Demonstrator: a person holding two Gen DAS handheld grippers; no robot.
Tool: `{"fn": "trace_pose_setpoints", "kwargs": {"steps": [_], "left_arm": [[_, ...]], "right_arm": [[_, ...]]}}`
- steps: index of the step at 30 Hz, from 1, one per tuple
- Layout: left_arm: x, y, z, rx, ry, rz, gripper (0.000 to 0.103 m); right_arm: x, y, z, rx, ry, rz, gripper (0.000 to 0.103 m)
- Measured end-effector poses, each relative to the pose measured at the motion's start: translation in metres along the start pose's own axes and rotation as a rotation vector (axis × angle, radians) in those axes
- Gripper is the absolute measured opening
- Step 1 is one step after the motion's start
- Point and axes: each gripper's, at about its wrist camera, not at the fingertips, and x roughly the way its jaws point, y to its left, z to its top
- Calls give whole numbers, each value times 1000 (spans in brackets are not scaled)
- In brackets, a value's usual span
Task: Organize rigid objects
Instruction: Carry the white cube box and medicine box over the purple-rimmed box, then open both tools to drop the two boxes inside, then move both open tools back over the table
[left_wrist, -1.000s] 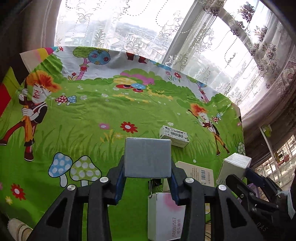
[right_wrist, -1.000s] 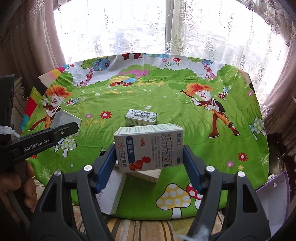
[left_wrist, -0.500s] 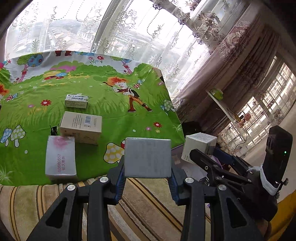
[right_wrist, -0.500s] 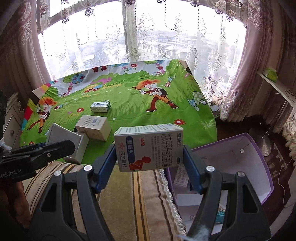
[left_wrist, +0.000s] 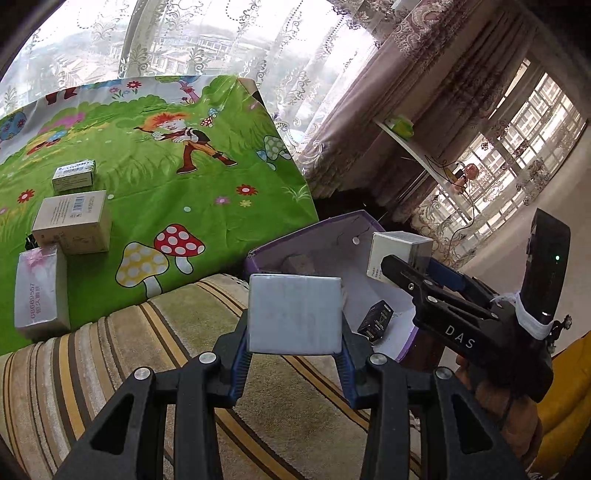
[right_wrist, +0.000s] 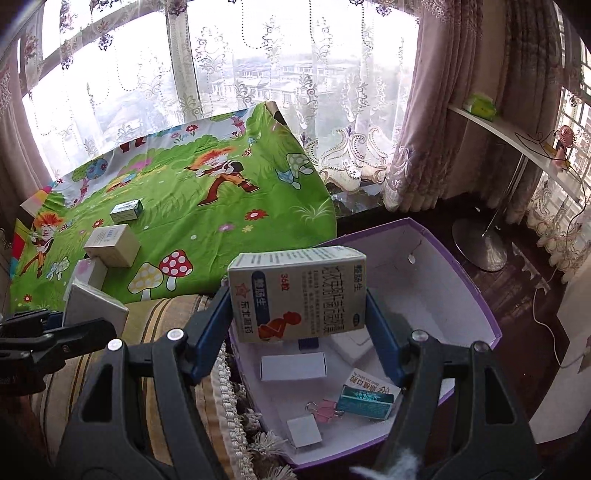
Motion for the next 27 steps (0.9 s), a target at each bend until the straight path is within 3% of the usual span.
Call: {"fn": "trace_pose_setpoints", "kwargs": {"steps": [8,14,16,18,20,27], "left_arm": [[38,-41,3,106,93,-5,41],[50,-53,5,133,109,-32,42],[52,-53,6,131,115,-37,46],[53,-51,7,117,117,-33,59],[51,-49,7,104,112,-39,61],[52,-45,6,81,113,-43,62]], "right_arm": [[2,-12,-3,-1,-1,-51,74],[1,-23,-3,20,-7,-69,74],[2,-27,-4,34,-5,-70,74],[3,-32,-4,51,0,-65,76],[4,-34,-5,57,3,-63,81],[5,-31,-6,45,11,-56,82]]}}
